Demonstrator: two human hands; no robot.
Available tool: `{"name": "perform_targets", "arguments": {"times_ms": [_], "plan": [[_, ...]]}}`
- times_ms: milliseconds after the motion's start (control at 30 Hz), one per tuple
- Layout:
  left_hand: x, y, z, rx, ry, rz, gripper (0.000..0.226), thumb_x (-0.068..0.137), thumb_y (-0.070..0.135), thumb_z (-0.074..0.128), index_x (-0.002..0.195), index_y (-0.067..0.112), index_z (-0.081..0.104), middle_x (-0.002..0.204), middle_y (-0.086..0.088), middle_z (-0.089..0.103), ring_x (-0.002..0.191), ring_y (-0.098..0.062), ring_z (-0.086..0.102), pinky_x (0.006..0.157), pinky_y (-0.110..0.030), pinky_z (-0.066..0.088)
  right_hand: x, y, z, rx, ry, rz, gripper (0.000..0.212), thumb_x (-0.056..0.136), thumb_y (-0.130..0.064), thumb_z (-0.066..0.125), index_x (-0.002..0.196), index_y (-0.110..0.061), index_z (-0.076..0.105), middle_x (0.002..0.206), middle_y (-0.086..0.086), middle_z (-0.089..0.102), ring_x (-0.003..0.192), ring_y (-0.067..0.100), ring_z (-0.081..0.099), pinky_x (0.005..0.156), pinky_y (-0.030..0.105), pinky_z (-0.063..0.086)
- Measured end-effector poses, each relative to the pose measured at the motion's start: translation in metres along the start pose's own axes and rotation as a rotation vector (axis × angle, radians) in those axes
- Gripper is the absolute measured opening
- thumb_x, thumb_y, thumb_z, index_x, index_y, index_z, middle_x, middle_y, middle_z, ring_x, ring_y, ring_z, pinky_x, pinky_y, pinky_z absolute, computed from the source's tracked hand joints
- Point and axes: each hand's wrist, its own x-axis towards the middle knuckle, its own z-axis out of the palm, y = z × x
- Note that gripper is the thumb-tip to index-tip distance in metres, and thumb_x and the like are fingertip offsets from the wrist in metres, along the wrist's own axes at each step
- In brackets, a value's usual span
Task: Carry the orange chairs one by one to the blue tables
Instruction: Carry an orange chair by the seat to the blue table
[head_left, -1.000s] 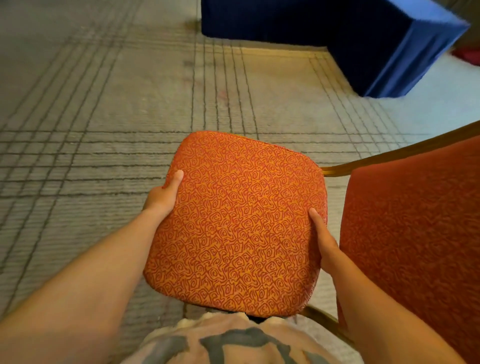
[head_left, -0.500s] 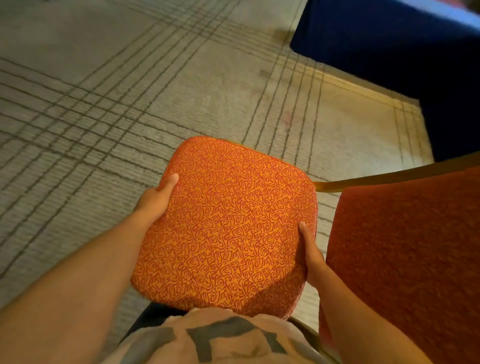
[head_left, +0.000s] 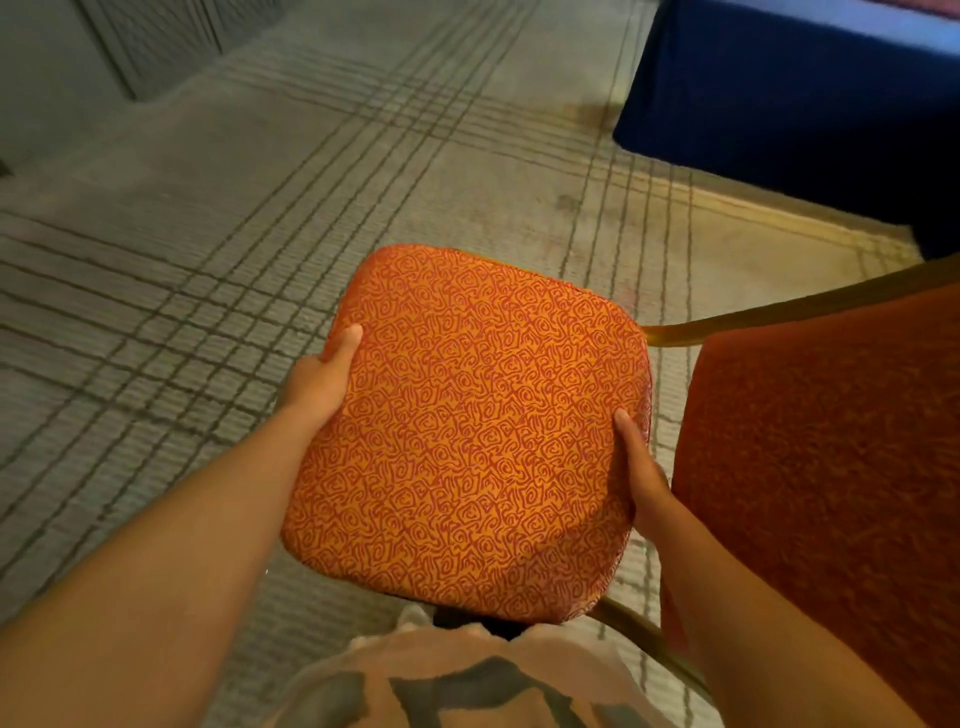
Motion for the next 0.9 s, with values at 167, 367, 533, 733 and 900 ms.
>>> {"name": "perform_targets", "arguments": {"times_ms": [167, 367, 533, 733, 900], "plan": [[0.090, 0.035, 0.001, -0.044, -0.015, -0.036, 0.085, 0.086, 0.074, 0.037, 0.123, 0.001, 0.061, 0.126, -0.027, 0.059, 0.120, -0.038, 0.055, 0.097, -0.038, 0.042, 0.073, -0.057, 0.042, -0.050, -0.015, 0.020, 0.106, 0.041, -0.087, 0.071, 0.128, -0.028, 0.061, 0.114, 0.002, 0.072, 0.106, 0.025, 0.067, 0.102, 0.047, 0.047], [0.208, 0.091, 0.018, -0.030, -0.019, -0.070, 0.086, 0.086, 0.075, 0.036, 0.123, 0.002, 0.062, 0.127, -0.027, 0.059, 0.121, -0.037, 0.054, 0.097, -0.038, 0.042, 0.186, -0.128, 0.094, -0.074, -0.026, 0.055, 0.114, 0.032, -0.086, 0.074, 0.129, -0.027, 0.061, 0.116, 0.005, 0.071, 0.107, 0.030, 0.066, 0.102, 0.051, 0.046], [0.310, 0.159, 0.028, -0.036, -0.028, -0.104, 0.092, 0.084, 0.077, 0.036, 0.126, -0.001, 0.059, 0.130, -0.026, 0.056, 0.122, -0.036, 0.053, 0.100, -0.038, 0.041, 0.275, -0.214, 0.136, -0.100, -0.062, 0.068, 0.113, 0.036, -0.085, 0.075, 0.132, -0.029, 0.058, 0.118, 0.006, 0.070, 0.108, 0.031, 0.066, 0.103, 0.053, 0.045], [0.414, 0.201, 0.026, -0.085, -0.033, -0.138, 0.092, 0.082, 0.078, 0.038, 0.128, 0.001, 0.058, 0.131, -0.024, 0.057, 0.123, -0.035, 0.054, 0.101, -0.037, 0.041, 0.359, -0.281, 0.195, -0.115, -0.093, 0.105, 0.111, 0.034, -0.084, 0.075, 0.128, -0.028, 0.061, 0.115, 0.007, 0.072, 0.106, 0.031, 0.067, 0.100, 0.055, 0.047], [0.523, 0.236, 0.020, -0.087, -0.046, -0.122, 0.083, 0.085, 0.074, 0.039, 0.125, 0.005, 0.062, 0.127, -0.023, 0.060, 0.121, -0.034, 0.055, 0.098, -0.036, 0.042, 0.441, -0.325, 0.263, -0.123, -0.084, 0.105, 0.109, 0.036, -0.085, 0.074, 0.128, -0.029, 0.061, 0.115, 0.007, 0.071, 0.107, 0.031, 0.067, 0.100, 0.054, 0.047]]}}
